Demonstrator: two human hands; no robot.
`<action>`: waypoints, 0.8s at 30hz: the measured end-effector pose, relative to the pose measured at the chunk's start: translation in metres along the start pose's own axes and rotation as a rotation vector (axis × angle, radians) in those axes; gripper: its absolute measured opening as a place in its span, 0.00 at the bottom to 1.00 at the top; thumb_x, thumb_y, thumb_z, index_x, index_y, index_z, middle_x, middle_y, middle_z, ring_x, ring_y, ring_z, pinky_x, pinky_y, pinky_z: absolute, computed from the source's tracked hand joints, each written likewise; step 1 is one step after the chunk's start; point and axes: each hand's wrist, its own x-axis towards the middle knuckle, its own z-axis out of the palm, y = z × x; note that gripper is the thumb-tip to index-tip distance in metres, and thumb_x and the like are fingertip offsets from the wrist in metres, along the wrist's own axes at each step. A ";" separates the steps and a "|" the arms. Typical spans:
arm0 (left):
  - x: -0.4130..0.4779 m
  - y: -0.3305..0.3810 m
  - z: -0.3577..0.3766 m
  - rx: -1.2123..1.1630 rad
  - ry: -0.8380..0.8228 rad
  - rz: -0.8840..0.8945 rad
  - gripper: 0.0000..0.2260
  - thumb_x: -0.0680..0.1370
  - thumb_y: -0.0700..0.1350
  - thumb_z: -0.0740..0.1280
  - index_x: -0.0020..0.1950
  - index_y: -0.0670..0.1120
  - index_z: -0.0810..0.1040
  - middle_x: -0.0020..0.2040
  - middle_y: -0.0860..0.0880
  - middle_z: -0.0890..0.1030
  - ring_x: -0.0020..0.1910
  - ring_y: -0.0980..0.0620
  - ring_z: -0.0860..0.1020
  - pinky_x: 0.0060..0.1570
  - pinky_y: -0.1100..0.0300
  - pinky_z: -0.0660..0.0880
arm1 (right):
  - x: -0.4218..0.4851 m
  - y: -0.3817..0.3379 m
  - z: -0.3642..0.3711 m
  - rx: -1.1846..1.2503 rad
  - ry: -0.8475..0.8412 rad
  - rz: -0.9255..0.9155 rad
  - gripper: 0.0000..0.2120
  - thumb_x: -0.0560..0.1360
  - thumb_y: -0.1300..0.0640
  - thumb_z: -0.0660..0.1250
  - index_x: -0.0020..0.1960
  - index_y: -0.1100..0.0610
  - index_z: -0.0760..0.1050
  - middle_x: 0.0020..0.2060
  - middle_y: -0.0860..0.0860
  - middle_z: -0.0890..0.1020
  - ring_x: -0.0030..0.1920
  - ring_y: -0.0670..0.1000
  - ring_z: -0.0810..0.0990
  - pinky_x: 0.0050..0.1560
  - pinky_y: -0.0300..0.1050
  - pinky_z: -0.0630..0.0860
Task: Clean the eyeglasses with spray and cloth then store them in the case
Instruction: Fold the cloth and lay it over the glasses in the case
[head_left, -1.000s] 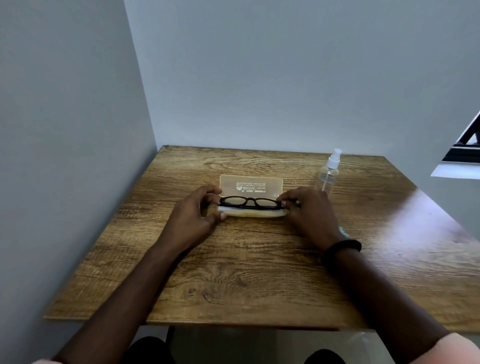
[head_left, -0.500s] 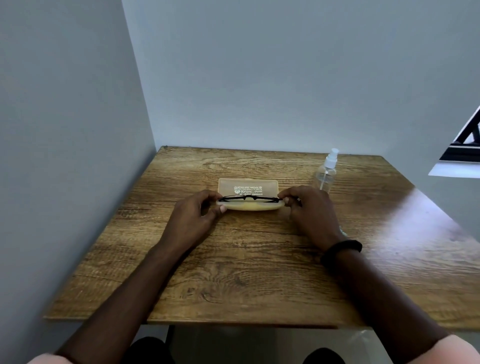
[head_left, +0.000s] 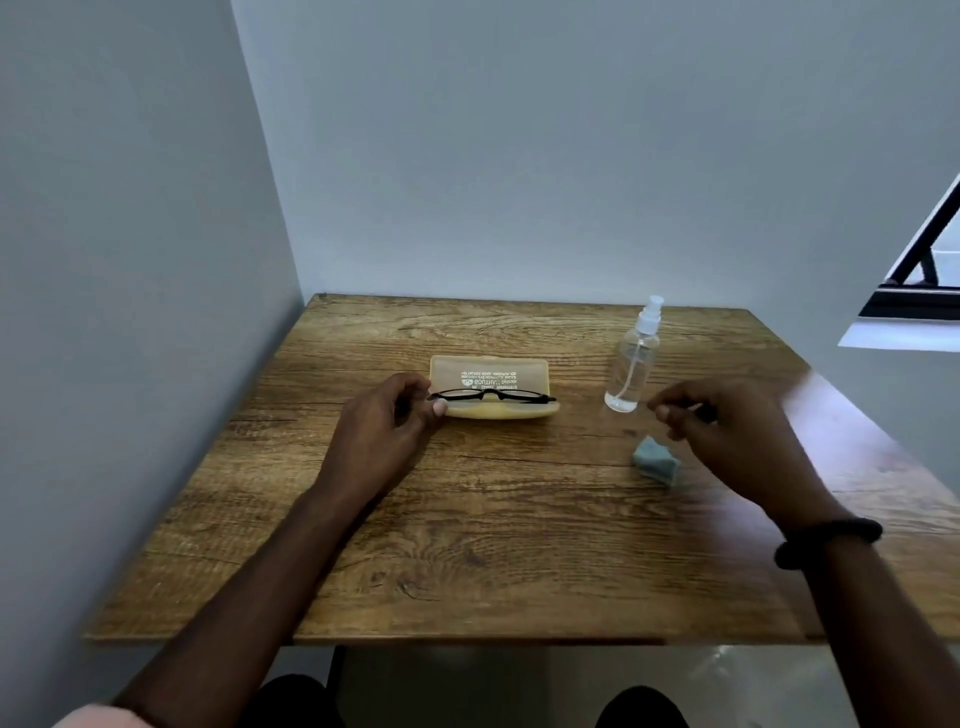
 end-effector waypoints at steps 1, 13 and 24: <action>0.000 0.000 0.000 -0.001 0.013 0.015 0.17 0.80 0.55 0.71 0.66 0.51 0.80 0.59 0.54 0.84 0.60 0.55 0.81 0.58 0.55 0.79 | -0.002 0.004 -0.004 -0.064 -0.054 0.011 0.05 0.77 0.56 0.72 0.51 0.50 0.84 0.43 0.43 0.85 0.42 0.42 0.82 0.41 0.41 0.77; 0.010 0.023 0.006 0.104 0.197 0.399 0.12 0.84 0.48 0.67 0.65 0.46 0.81 0.60 0.50 0.84 0.57 0.55 0.81 0.54 0.54 0.79 | 0.013 -0.027 0.022 0.058 -0.134 -0.066 0.01 0.75 0.51 0.74 0.46 0.48 0.84 0.38 0.45 0.86 0.40 0.44 0.84 0.42 0.47 0.80; 0.026 0.068 0.050 -0.488 0.130 0.210 0.10 0.82 0.46 0.70 0.63 0.50 0.83 0.51 0.54 0.87 0.47 0.58 0.85 0.41 0.51 0.85 | 0.056 -0.062 0.080 1.053 -0.160 -0.005 0.05 0.77 0.60 0.69 0.52 0.60 0.79 0.41 0.55 0.86 0.34 0.53 0.80 0.34 0.43 0.75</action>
